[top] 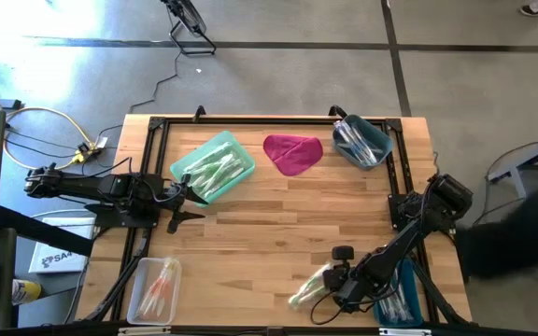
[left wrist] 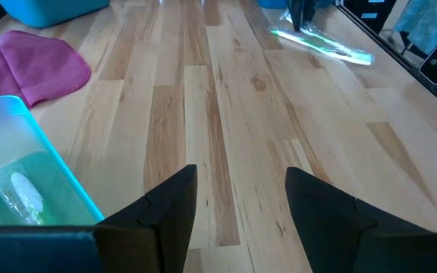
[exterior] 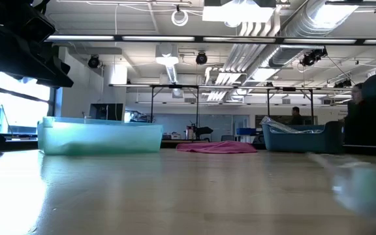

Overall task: Pick & Place Toothbrushes
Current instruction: Put the green toothbrush to the green bin

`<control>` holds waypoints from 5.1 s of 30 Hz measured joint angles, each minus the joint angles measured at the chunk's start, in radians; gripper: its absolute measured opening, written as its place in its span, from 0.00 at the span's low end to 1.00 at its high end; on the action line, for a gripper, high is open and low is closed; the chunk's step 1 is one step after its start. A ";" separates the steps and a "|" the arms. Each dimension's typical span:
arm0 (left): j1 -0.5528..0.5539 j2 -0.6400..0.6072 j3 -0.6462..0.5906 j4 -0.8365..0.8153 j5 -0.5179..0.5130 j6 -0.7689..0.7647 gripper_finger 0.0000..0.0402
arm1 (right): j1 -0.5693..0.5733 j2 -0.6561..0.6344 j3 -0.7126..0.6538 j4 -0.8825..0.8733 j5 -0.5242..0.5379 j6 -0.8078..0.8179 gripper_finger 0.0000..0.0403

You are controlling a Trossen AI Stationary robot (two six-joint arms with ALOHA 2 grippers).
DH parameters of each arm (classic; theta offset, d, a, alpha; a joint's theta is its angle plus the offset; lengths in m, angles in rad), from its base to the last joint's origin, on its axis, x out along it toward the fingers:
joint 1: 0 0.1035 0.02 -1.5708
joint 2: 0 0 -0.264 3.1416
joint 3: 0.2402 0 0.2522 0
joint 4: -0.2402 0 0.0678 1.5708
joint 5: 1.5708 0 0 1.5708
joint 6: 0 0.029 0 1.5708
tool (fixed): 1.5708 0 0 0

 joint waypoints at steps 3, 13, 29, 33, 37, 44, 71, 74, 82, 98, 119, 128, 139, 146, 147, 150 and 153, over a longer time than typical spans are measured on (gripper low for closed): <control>0.000 0.000 0.000 0.000 0.000 0.000 0.49 | 0.000 -0.002 0.000 0.001 -0.004 0.000 0.10; 0.000 0.000 0.000 0.000 0.000 -0.014 0.49 | 0.002 -0.045 -0.005 0.022 -0.056 -0.001 0.02; 0.000 0.000 0.000 0.000 0.000 -0.052 0.49 | -0.001 -0.188 -0.003 0.070 0.074 -0.046 0.01; 0.000 0.000 0.000 0.001 0.000 -0.076 0.49 | -0.005 -0.242 -0.003 0.072 0.234 -0.157 0.01; 0.000 0.000 0.000 0.011 0.000 -0.131 0.49 | -0.047 -0.288 -0.002 0.076 0.358 -0.227 0.01; 0.000 0.000 0.000 0.011 0.000 -0.156 0.49 | -0.150 -0.319 -0.002 0.158 0.431 -0.365 0.01; 0.000 0.000 0.000 0.015 -0.004 -0.153 0.49 | -0.701 -0.318 -0.001 0.478 0.038 -0.622 0.01; 0.000 0.000 0.000 0.047 -0.054 -0.153 0.49 | -0.733 -0.315 -0.001 0.488 0.036 -0.622 0.01; 0.000 0.000 0.000 0.239 -0.305 -0.179 0.49 | -0.781 -0.280 -0.001 0.547 -0.040 -0.676 0.01; 0.000 0.008 0.000 0.500 -0.273 -0.137 0.49 | -0.800 -0.239 0.001 0.846 -0.145 -0.765 0.01; 0.000 0.241 0.000 0.826 -0.220 0.055 0.49 | -0.805 -0.107 -0.001 1.079 -0.141 -0.750 0.01; 0.000 0.380 0.000 0.994 -0.178 0.110 0.49 | -0.805 -0.107 -0.001 1.070 -0.141 -0.750 0.01; 0.000 0.486 0.001 1.161 -0.179 0.099 0.49 | -0.805 -0.107 -0.001 1.067 -0.141 -0.751 0.01; 0.001 0.542 0.038 1.168 -0.209 0.074 0.49 | -0.805 -0.107 -0.001 1.059 -0.141 -0.753 0.01; 0.001 0.550 0.046 1.167 -0.209 0.074 0.49 | -0.805 -0.107 -0.001 1.054 -0.141 -0.753 0.01; 0.001 0.576 0.079 1.168 -0.207 0.074 0.49 | -0.805 -0.107 -0.001 1.031 -0.141 -0.753 0.01; 0.001 0.604 0.101 1.162 -0.204 0.074 0.49 | -0.805 -0.106 -0.001 1.014 -0.141 -0.753 0.01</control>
